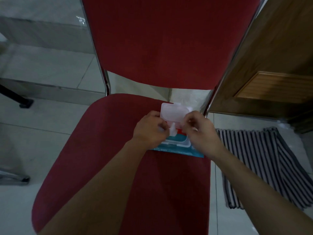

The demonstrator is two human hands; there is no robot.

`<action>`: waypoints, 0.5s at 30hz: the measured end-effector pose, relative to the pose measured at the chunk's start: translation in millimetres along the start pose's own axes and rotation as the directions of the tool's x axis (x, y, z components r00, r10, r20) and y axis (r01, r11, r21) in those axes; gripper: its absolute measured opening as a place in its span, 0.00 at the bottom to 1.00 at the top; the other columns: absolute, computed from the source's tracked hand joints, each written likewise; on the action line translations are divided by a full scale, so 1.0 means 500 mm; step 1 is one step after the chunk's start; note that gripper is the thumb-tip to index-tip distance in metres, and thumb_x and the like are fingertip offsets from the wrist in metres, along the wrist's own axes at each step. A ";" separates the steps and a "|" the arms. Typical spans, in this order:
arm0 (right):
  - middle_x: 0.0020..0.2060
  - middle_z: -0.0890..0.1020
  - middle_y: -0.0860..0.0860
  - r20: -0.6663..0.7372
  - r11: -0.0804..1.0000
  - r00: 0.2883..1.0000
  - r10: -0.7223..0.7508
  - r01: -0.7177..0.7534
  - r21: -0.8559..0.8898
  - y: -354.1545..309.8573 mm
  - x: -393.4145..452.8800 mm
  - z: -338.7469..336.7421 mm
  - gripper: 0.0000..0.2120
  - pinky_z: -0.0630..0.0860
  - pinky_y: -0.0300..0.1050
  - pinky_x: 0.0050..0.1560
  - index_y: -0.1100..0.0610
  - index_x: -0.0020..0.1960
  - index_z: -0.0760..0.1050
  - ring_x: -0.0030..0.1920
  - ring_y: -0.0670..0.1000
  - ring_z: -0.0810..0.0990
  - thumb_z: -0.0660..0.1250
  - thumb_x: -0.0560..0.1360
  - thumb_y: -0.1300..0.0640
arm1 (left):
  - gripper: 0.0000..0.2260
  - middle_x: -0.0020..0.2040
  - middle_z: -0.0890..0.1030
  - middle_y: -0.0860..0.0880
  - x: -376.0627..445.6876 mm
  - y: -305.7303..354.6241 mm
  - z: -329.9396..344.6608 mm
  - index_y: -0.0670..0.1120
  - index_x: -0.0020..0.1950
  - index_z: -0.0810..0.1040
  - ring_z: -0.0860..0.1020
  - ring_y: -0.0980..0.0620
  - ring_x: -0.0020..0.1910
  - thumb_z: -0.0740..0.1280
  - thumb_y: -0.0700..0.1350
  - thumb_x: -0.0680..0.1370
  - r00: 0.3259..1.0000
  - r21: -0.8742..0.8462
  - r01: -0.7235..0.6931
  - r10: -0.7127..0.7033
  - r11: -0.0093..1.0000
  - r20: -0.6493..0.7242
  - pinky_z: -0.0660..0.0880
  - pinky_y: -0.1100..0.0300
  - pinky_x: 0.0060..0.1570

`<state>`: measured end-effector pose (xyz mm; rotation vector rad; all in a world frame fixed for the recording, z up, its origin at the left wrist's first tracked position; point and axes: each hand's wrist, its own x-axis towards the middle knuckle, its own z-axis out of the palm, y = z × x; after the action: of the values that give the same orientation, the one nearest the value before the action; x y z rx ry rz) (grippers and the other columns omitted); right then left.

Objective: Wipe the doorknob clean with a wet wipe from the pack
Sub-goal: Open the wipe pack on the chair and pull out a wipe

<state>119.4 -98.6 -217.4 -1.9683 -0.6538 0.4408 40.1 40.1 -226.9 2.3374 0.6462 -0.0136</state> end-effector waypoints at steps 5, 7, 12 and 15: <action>0.42 0.70 0.51 0.027 0.918 0.968 -0.250 0.246 -0.310 0.000 -0.018 0.035 0.08 0.65 0.20 0.41 0.59 0.33 0.74 0.38 0.43 0.70 0.72 0.68 0.62 | 0.06 0.60 0.75 0.51 -0.003 -0.009 -0.003 0.47 0.45 0.83 0.75 0.54 0.51 0.70 0.45 0.70 1.000 -0.041 0.012 -0.012 0.999 0.013 0.68 0.62 0.48; 0.45 0.71 0.53 0.014 0.920 0.978 -0.208 0.200 -0.336 0.005 -0.016 0.044 0.07 0.65 0.21 0.42 0.61 0.34 0.77 0.41 0.46 0.70 0.74 0.66 0.60 | 0.07 0.60 0.75 0.51 -0.003 -0.013 -0.006 0.46 0.48 0.83 0.73 0.57 0.48 0.69 0.44 0.71 1.000 -0.061 -0.001 0.003 0.998 0.027 0.66 0.64 0.48; 0.51 0.71 0.58 0.076 0.914 0.982 -0.174 0.190 -0.360 0.002 -0.007 0.052 0.04 0.67 0.27 0.41 0.63 0.39 0.80 0.42 0.47 0.72 0.73 0.67 0.62 | 0.08 0.60 0.75 0.51 0.000 -0.014 -0.009 0.46 0.49 0.83 0.74 0.56 0.45 0.69 0.45 0.72 0.998 -0.125 0.005 0.004 0.992 0.068 0.68 0.63 0.47; 0.52 0.73 0.58 0.046 0.932 0.986 -0.158 0.164 -0.324 0.003 -0.008 0.050 0.03 0.65 0.21 0.43 0.64 0.42 0.81 0.44 0.47 0.72 0.69 0.70 0.65 | 0.08 0.60 0.75 0.51 -0.004 -0.013 -0.007 0.45 0.48 0.83 0.75 0.55 0.46 0.69 0.46 0.73 0.998 -0.137 0.007 0.002 0.991 0.066 0.70 0.60 0.50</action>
<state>102.8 -84.1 -229.8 -2.2007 -0.9427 0.2612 34.9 45.9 -227.9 2.1942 0.5983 -0.0461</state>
